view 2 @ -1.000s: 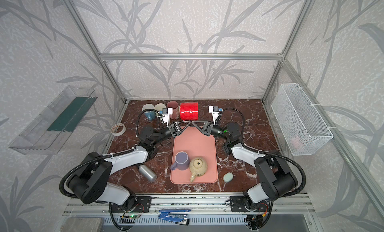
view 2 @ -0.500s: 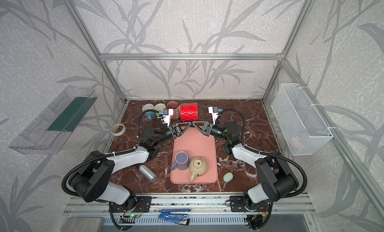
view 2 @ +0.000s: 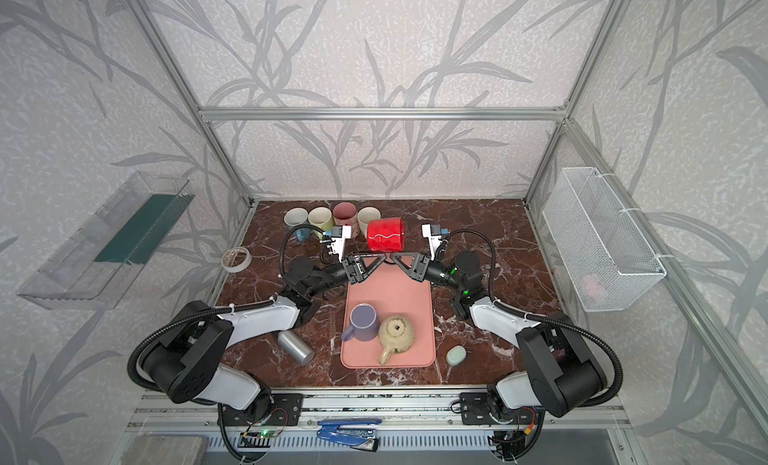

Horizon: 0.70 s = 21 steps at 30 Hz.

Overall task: Turn the mug right side up
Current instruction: 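Rotate the red mug upright with the right gripper beside the left gripper, then carry the red mug beside the white mug with the right gripper while the left withdraws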

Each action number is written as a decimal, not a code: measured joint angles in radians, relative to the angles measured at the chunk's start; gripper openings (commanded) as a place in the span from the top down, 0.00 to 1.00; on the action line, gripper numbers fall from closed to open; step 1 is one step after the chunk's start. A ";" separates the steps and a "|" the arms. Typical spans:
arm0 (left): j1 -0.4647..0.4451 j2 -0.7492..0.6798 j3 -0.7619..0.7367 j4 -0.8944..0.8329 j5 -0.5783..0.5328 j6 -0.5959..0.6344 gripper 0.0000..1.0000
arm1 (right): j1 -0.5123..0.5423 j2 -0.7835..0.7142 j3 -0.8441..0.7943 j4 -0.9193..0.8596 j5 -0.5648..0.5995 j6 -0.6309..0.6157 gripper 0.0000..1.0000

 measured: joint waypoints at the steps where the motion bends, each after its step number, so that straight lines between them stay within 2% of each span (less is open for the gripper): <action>1: 0.000 -0.005 -0.001 -0.017 -0.003 0.006 0.17 | -0.003 -0.003 -0.006 -0.003 0.000 0.000 1.00; 7: 0.005 -0.083 -0.014 -0.166 -0.039 0.085 0.15 | -0.022 -0.018 -0.035 -0.012 0.000 -0.002 1.00; 11: 0.006 -0.161 -0.013 -0.319 -0.085 0.152 0.10 | -0.043 -0.023 -0.041 -0.055 0.010 -0.008 1.00; 17: 0.006 -0.259 -0.013 -0.532 -0.154 0.222 0.06 | -0.061 -0.056 -0.041 -0.170 0.052 -0.047 1.00; 21: 0.006 -0.323 0.010 -0.721 -0.203 0.260 0.06 | -0.067 -0.087 -0.026 -0.317 0.091 -0.101 1.00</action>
